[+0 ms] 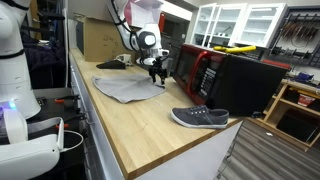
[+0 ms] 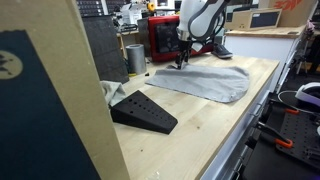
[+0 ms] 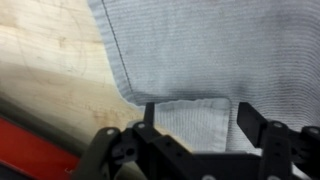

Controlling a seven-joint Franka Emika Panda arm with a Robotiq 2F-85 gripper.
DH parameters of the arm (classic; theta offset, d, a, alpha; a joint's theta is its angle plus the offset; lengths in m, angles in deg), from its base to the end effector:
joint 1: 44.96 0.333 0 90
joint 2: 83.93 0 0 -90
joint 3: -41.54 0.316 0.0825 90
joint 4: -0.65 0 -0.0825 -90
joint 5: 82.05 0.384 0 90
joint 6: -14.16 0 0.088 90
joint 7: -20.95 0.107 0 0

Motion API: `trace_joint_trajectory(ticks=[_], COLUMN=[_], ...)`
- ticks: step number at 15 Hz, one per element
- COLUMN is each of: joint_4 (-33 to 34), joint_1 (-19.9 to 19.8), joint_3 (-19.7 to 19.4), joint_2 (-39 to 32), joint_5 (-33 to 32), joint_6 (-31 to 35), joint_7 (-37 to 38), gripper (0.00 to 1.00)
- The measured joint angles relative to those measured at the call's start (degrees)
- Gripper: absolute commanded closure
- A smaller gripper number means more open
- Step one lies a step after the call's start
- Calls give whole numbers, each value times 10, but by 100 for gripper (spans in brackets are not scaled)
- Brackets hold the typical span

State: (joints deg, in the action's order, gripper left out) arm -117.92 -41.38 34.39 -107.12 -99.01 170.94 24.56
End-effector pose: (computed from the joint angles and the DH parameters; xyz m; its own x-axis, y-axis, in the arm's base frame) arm 0.6139 -0.0244 0.2601 0.9565 0.1694 0.2375 0.1188 -0.9697 0.2133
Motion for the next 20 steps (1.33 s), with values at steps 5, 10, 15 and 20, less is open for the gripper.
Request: trace_joint_trajectory(ticks=[5, 10, 15, 20], joint_4=[0, 0, 0, -10], joint_1=[-1, 0, 2, 11], joint_3=[-8, -9, -11, -20], joint_2=[-8, -9, -9, -6], joint_5=[0, -2, -8, -18], joint_6=[1, 2, 4, 23], joint_7=[2, 2, 2, 11], gripper=[66, 99, 100, 100])
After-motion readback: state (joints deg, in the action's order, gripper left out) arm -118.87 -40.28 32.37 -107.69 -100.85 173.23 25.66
